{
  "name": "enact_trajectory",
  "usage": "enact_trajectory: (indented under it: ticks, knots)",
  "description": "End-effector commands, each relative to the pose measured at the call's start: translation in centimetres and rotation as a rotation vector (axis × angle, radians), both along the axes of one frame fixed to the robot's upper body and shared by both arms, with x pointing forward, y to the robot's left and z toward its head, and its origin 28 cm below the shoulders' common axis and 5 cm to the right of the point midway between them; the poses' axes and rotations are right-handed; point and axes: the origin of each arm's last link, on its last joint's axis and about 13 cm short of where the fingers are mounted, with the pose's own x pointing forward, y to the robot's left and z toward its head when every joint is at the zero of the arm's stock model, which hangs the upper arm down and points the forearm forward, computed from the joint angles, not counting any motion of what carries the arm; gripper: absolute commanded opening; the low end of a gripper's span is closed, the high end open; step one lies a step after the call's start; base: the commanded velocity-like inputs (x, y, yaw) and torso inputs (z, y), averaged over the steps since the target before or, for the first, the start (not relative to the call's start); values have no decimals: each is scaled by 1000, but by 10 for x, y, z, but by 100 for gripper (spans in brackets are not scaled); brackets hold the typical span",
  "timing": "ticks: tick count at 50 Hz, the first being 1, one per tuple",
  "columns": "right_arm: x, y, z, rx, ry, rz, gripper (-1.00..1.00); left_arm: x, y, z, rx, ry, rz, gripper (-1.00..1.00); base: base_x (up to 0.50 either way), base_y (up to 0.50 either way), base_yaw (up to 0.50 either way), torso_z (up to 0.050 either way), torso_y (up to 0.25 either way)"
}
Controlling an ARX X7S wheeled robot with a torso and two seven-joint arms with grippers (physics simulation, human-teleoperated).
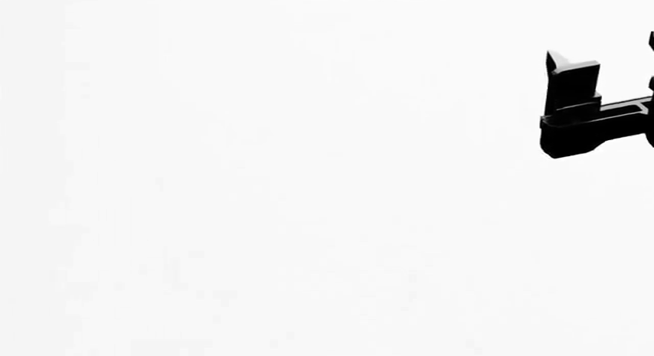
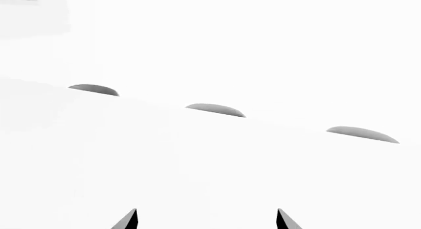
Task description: Place the apricot and the ginger on separate cutting boards.
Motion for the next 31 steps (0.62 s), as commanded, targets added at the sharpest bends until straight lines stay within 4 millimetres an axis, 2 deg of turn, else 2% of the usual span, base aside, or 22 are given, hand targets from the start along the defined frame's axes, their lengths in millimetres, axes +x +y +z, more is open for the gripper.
enact_trajectory:
  ticks: [1, 7, 9, 12, 14, 15, 18, 24, 31]
  knots:
    - [3, 0, 11, 34, -79, -6, 100, -2, -29, 58, 92, -108, -187, 100, 0, 0, 0, 0, 0]
    - [3, 0, 12, 31, -79, -7, 100, 3, -33, 56, 81, -103, -214, 100, 0, 0, 0, 0, 0]
    - [3, 0, 11, 28, -80, -10, 100, 7, -36, 58, 91, -106, -243, 100, 0, 0, 0, 0, 0]
    - [3, 0, 11, 30, -80, -9, 100, 19, -44, 61, 18, -136, -302, 100, 0, 0, 0, 0, 0]
    - [3, 0, 11, 29, -78, -8, 100, 22, -50, 58, 72, -125, -401, 100, 0, 0, 0, 0, 0]
    - [3, 0, 11, 27, -75, -6, 100, 24, -52, 59, 33, -142, -412, 100, 0, 0, 0, 0, 0]
    - [3, 0, 11, 30, -73, -5, 100, 28, -54, 61, 160, -178, -414, 100, 0, 0, 0, 0, 0]
    - [3, 0, 11, 47, -72, -10, 100, 37, -61, 57, 150, -172, -492, 100, 0, 0, 0, 0, 0]
    - [3, 0, 9, 65, -48, -19, 100, 43, -74, 61, 16, -149, -557, 100, 0, 0, 0, 0, 0]
